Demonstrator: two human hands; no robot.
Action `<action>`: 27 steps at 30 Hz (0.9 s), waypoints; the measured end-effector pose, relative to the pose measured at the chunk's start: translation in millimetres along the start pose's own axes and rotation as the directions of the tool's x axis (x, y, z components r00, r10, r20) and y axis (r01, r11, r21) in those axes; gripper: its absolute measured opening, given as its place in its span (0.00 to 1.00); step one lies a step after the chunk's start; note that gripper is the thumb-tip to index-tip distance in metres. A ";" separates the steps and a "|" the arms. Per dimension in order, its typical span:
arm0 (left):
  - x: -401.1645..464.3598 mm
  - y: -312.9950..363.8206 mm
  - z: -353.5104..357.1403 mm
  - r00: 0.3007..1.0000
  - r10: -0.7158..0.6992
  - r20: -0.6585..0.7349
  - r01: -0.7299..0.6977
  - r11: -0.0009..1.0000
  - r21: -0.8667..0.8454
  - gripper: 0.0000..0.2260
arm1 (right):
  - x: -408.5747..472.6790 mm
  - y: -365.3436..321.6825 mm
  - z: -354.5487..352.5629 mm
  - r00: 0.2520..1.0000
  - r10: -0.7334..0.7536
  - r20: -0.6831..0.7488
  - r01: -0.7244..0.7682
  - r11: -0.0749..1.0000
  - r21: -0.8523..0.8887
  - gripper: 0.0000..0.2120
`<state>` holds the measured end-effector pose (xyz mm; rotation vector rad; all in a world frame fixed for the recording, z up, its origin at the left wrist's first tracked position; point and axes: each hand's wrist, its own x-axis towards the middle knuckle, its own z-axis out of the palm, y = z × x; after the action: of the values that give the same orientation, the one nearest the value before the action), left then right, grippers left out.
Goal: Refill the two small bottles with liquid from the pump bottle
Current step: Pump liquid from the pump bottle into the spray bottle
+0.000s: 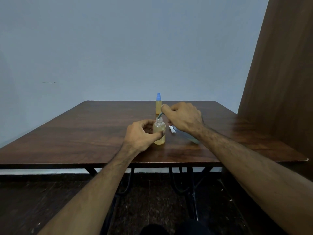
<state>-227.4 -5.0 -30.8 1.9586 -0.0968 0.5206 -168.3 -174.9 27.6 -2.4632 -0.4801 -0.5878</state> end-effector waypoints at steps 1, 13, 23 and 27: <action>-0.1 -0.4 0.1 1.000 0.000 0.004 0.000 1.000 0.000 0.15 | 0.1 0.6 0.7 1.000 -0.006 -0.009 0.006 1.000 -0.002 0.32; 1.1 -1.1 2.1 1.000 -0.006 -0.001 0.006 1.000 -0.006 0.18 | -1.2 1.6 0.6 0.999 -0.021 -0.028 0.021 0.999 0.032 0.31; 2.8 -4.7 1.0 1.000 0.020 0.000 -0.020 1.000 0.004 0.14 | 2.2 3.3 3.9 0.998 -0.043 -0.034 0.044 0.999 0.007 0.32; 3.5 -6.0 1.4 1.000 0.019 -0.002 -0.019 1.000 -0.003 0.15 | 0.8 2.7 4.0 0.997 -0.056 -0.044 0.056 0.998 0.000 0.32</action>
<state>-222.0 -3.1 -35.0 1.9561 -0.1153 0.5343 -165.1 -174.5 23.8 -2.4375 -0.5331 -0.6630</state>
